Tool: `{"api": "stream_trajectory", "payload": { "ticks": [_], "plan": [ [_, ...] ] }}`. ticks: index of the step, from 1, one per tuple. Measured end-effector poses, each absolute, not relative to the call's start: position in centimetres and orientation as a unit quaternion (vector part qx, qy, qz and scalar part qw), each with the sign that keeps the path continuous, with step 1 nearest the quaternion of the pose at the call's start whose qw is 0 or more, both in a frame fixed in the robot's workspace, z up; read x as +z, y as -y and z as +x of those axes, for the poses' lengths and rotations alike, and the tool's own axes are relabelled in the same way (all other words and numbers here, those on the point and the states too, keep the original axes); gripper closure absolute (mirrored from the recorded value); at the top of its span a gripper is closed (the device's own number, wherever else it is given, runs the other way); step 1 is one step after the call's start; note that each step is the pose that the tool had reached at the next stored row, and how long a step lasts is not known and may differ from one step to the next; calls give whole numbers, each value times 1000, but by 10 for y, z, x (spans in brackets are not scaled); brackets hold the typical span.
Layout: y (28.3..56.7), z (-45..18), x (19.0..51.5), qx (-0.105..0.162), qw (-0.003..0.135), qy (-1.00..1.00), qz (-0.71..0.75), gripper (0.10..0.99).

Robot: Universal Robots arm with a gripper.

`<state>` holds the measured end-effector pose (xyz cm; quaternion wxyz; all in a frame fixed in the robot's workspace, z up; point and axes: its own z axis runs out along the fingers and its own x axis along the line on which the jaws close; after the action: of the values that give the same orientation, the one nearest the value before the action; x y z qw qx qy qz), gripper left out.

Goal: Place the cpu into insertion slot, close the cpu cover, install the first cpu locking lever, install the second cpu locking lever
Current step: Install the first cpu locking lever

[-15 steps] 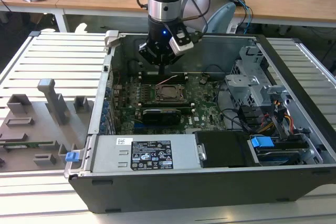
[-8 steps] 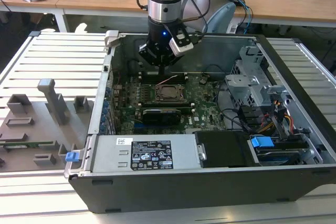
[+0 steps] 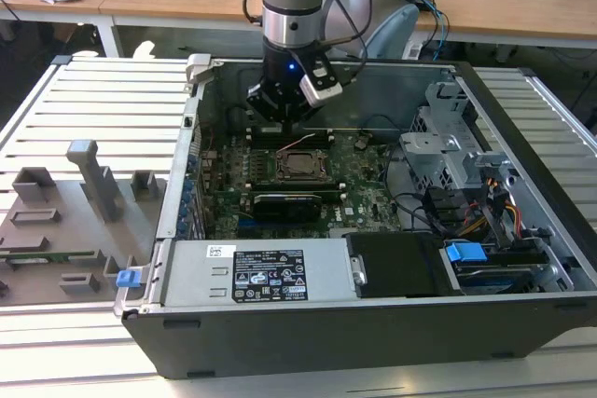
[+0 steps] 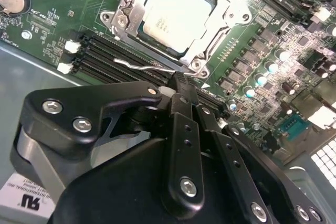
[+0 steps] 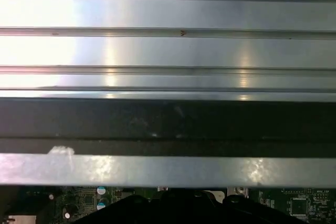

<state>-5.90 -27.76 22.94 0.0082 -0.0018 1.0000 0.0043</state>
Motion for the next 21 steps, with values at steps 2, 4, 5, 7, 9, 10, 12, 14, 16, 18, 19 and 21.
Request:
{"api": "stream_trajectory", "payload": {
  "ticks": [2,4,5,7,9,10,12,14,16,18,19,21],
  "plan": [
    [277,-59,226,4,8,-1000,-2,980],
    [277,-59,224,4,8,-1000,-2,980],
    [276,-59,223,4,8,-1000,-2,980],
    [275,-58,221,4,8,-1000,-2,980],
    [274,-57,219,4,8,-1000,-2,980],
    [274,-56,218,4,8,-1000,-2,980],
    [274,-52,217,4,8,-1000,-2,980],
    [273,-48,216,4,8,-1000,-2,980],
    [273,-43,213,4,8,-1000,-2,980],
    [273,-41,212,4,8,-1000,-2,980],
    [273,-40,212,4,7,-1000,-2,980],
    [273,-37,210,4,7,-1000,-2,980]
  ]
}}
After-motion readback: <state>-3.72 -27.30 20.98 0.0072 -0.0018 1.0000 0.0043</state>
